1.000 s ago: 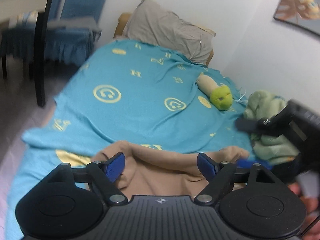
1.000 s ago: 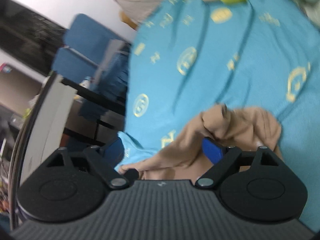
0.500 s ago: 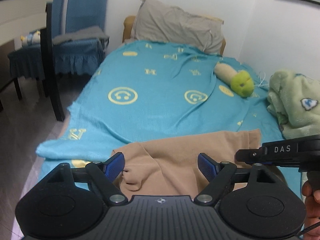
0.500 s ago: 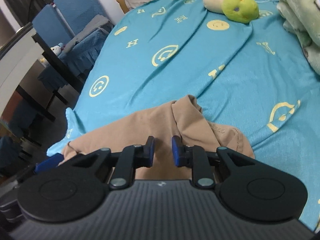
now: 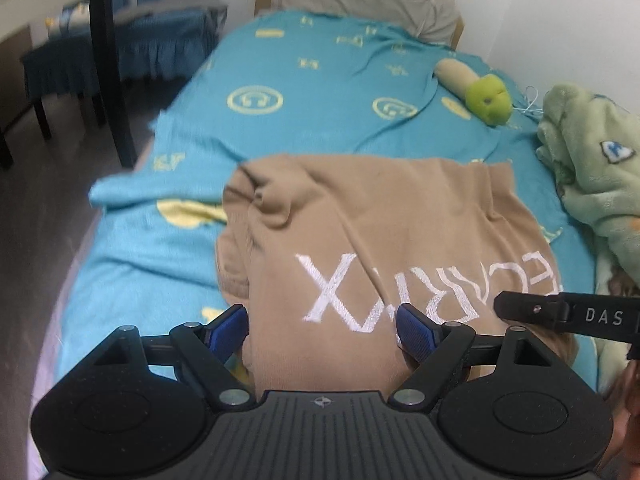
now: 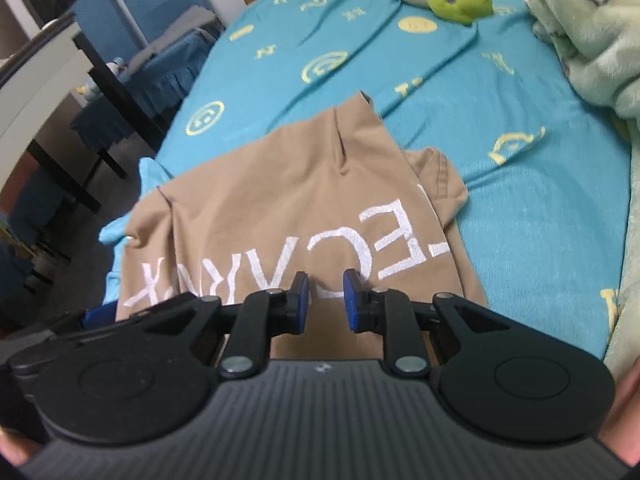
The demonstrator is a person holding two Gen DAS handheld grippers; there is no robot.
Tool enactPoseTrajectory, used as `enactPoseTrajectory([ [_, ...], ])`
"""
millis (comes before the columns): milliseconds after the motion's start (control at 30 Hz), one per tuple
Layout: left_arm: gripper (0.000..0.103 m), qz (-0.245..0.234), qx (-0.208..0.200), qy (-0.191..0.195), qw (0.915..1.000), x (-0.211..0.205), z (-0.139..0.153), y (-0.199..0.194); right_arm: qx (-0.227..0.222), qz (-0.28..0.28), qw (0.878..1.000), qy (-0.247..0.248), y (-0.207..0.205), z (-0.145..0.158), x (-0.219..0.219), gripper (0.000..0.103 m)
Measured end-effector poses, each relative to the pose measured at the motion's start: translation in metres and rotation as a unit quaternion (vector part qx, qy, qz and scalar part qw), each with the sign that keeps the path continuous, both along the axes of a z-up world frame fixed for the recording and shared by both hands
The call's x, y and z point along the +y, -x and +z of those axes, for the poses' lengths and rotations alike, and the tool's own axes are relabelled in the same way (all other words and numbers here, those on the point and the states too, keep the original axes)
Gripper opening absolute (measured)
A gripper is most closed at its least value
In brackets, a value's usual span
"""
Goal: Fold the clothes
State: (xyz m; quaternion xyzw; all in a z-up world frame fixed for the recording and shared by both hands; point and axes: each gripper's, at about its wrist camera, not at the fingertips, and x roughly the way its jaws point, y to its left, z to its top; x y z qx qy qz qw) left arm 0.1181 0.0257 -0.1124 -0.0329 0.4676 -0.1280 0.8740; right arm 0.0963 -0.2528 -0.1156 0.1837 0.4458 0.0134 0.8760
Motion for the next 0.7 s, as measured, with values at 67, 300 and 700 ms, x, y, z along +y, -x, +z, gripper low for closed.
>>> enactPoseTrajectory([
  [67,0.083,0.011,0.023,0.024,0.9994,0.008,0.004,0.001,0.006,-0.003,1.000,-0.009,0.000,-0.003,-0.003,0.021],
  [300,0.087,0.098,0.090,0.167,0.9770,0.049,0.032,0.044,0.002,-0.007,1.000,-0.018,0.003,-0.005,-0.005,0.021],
  [700,0.071,0.235,0.183,0.350,0.8884,0.063,-0.048,0.038,0.001,-0.019,0.999,-0.046,0.006,-0.005,-0.014,0.021],
])
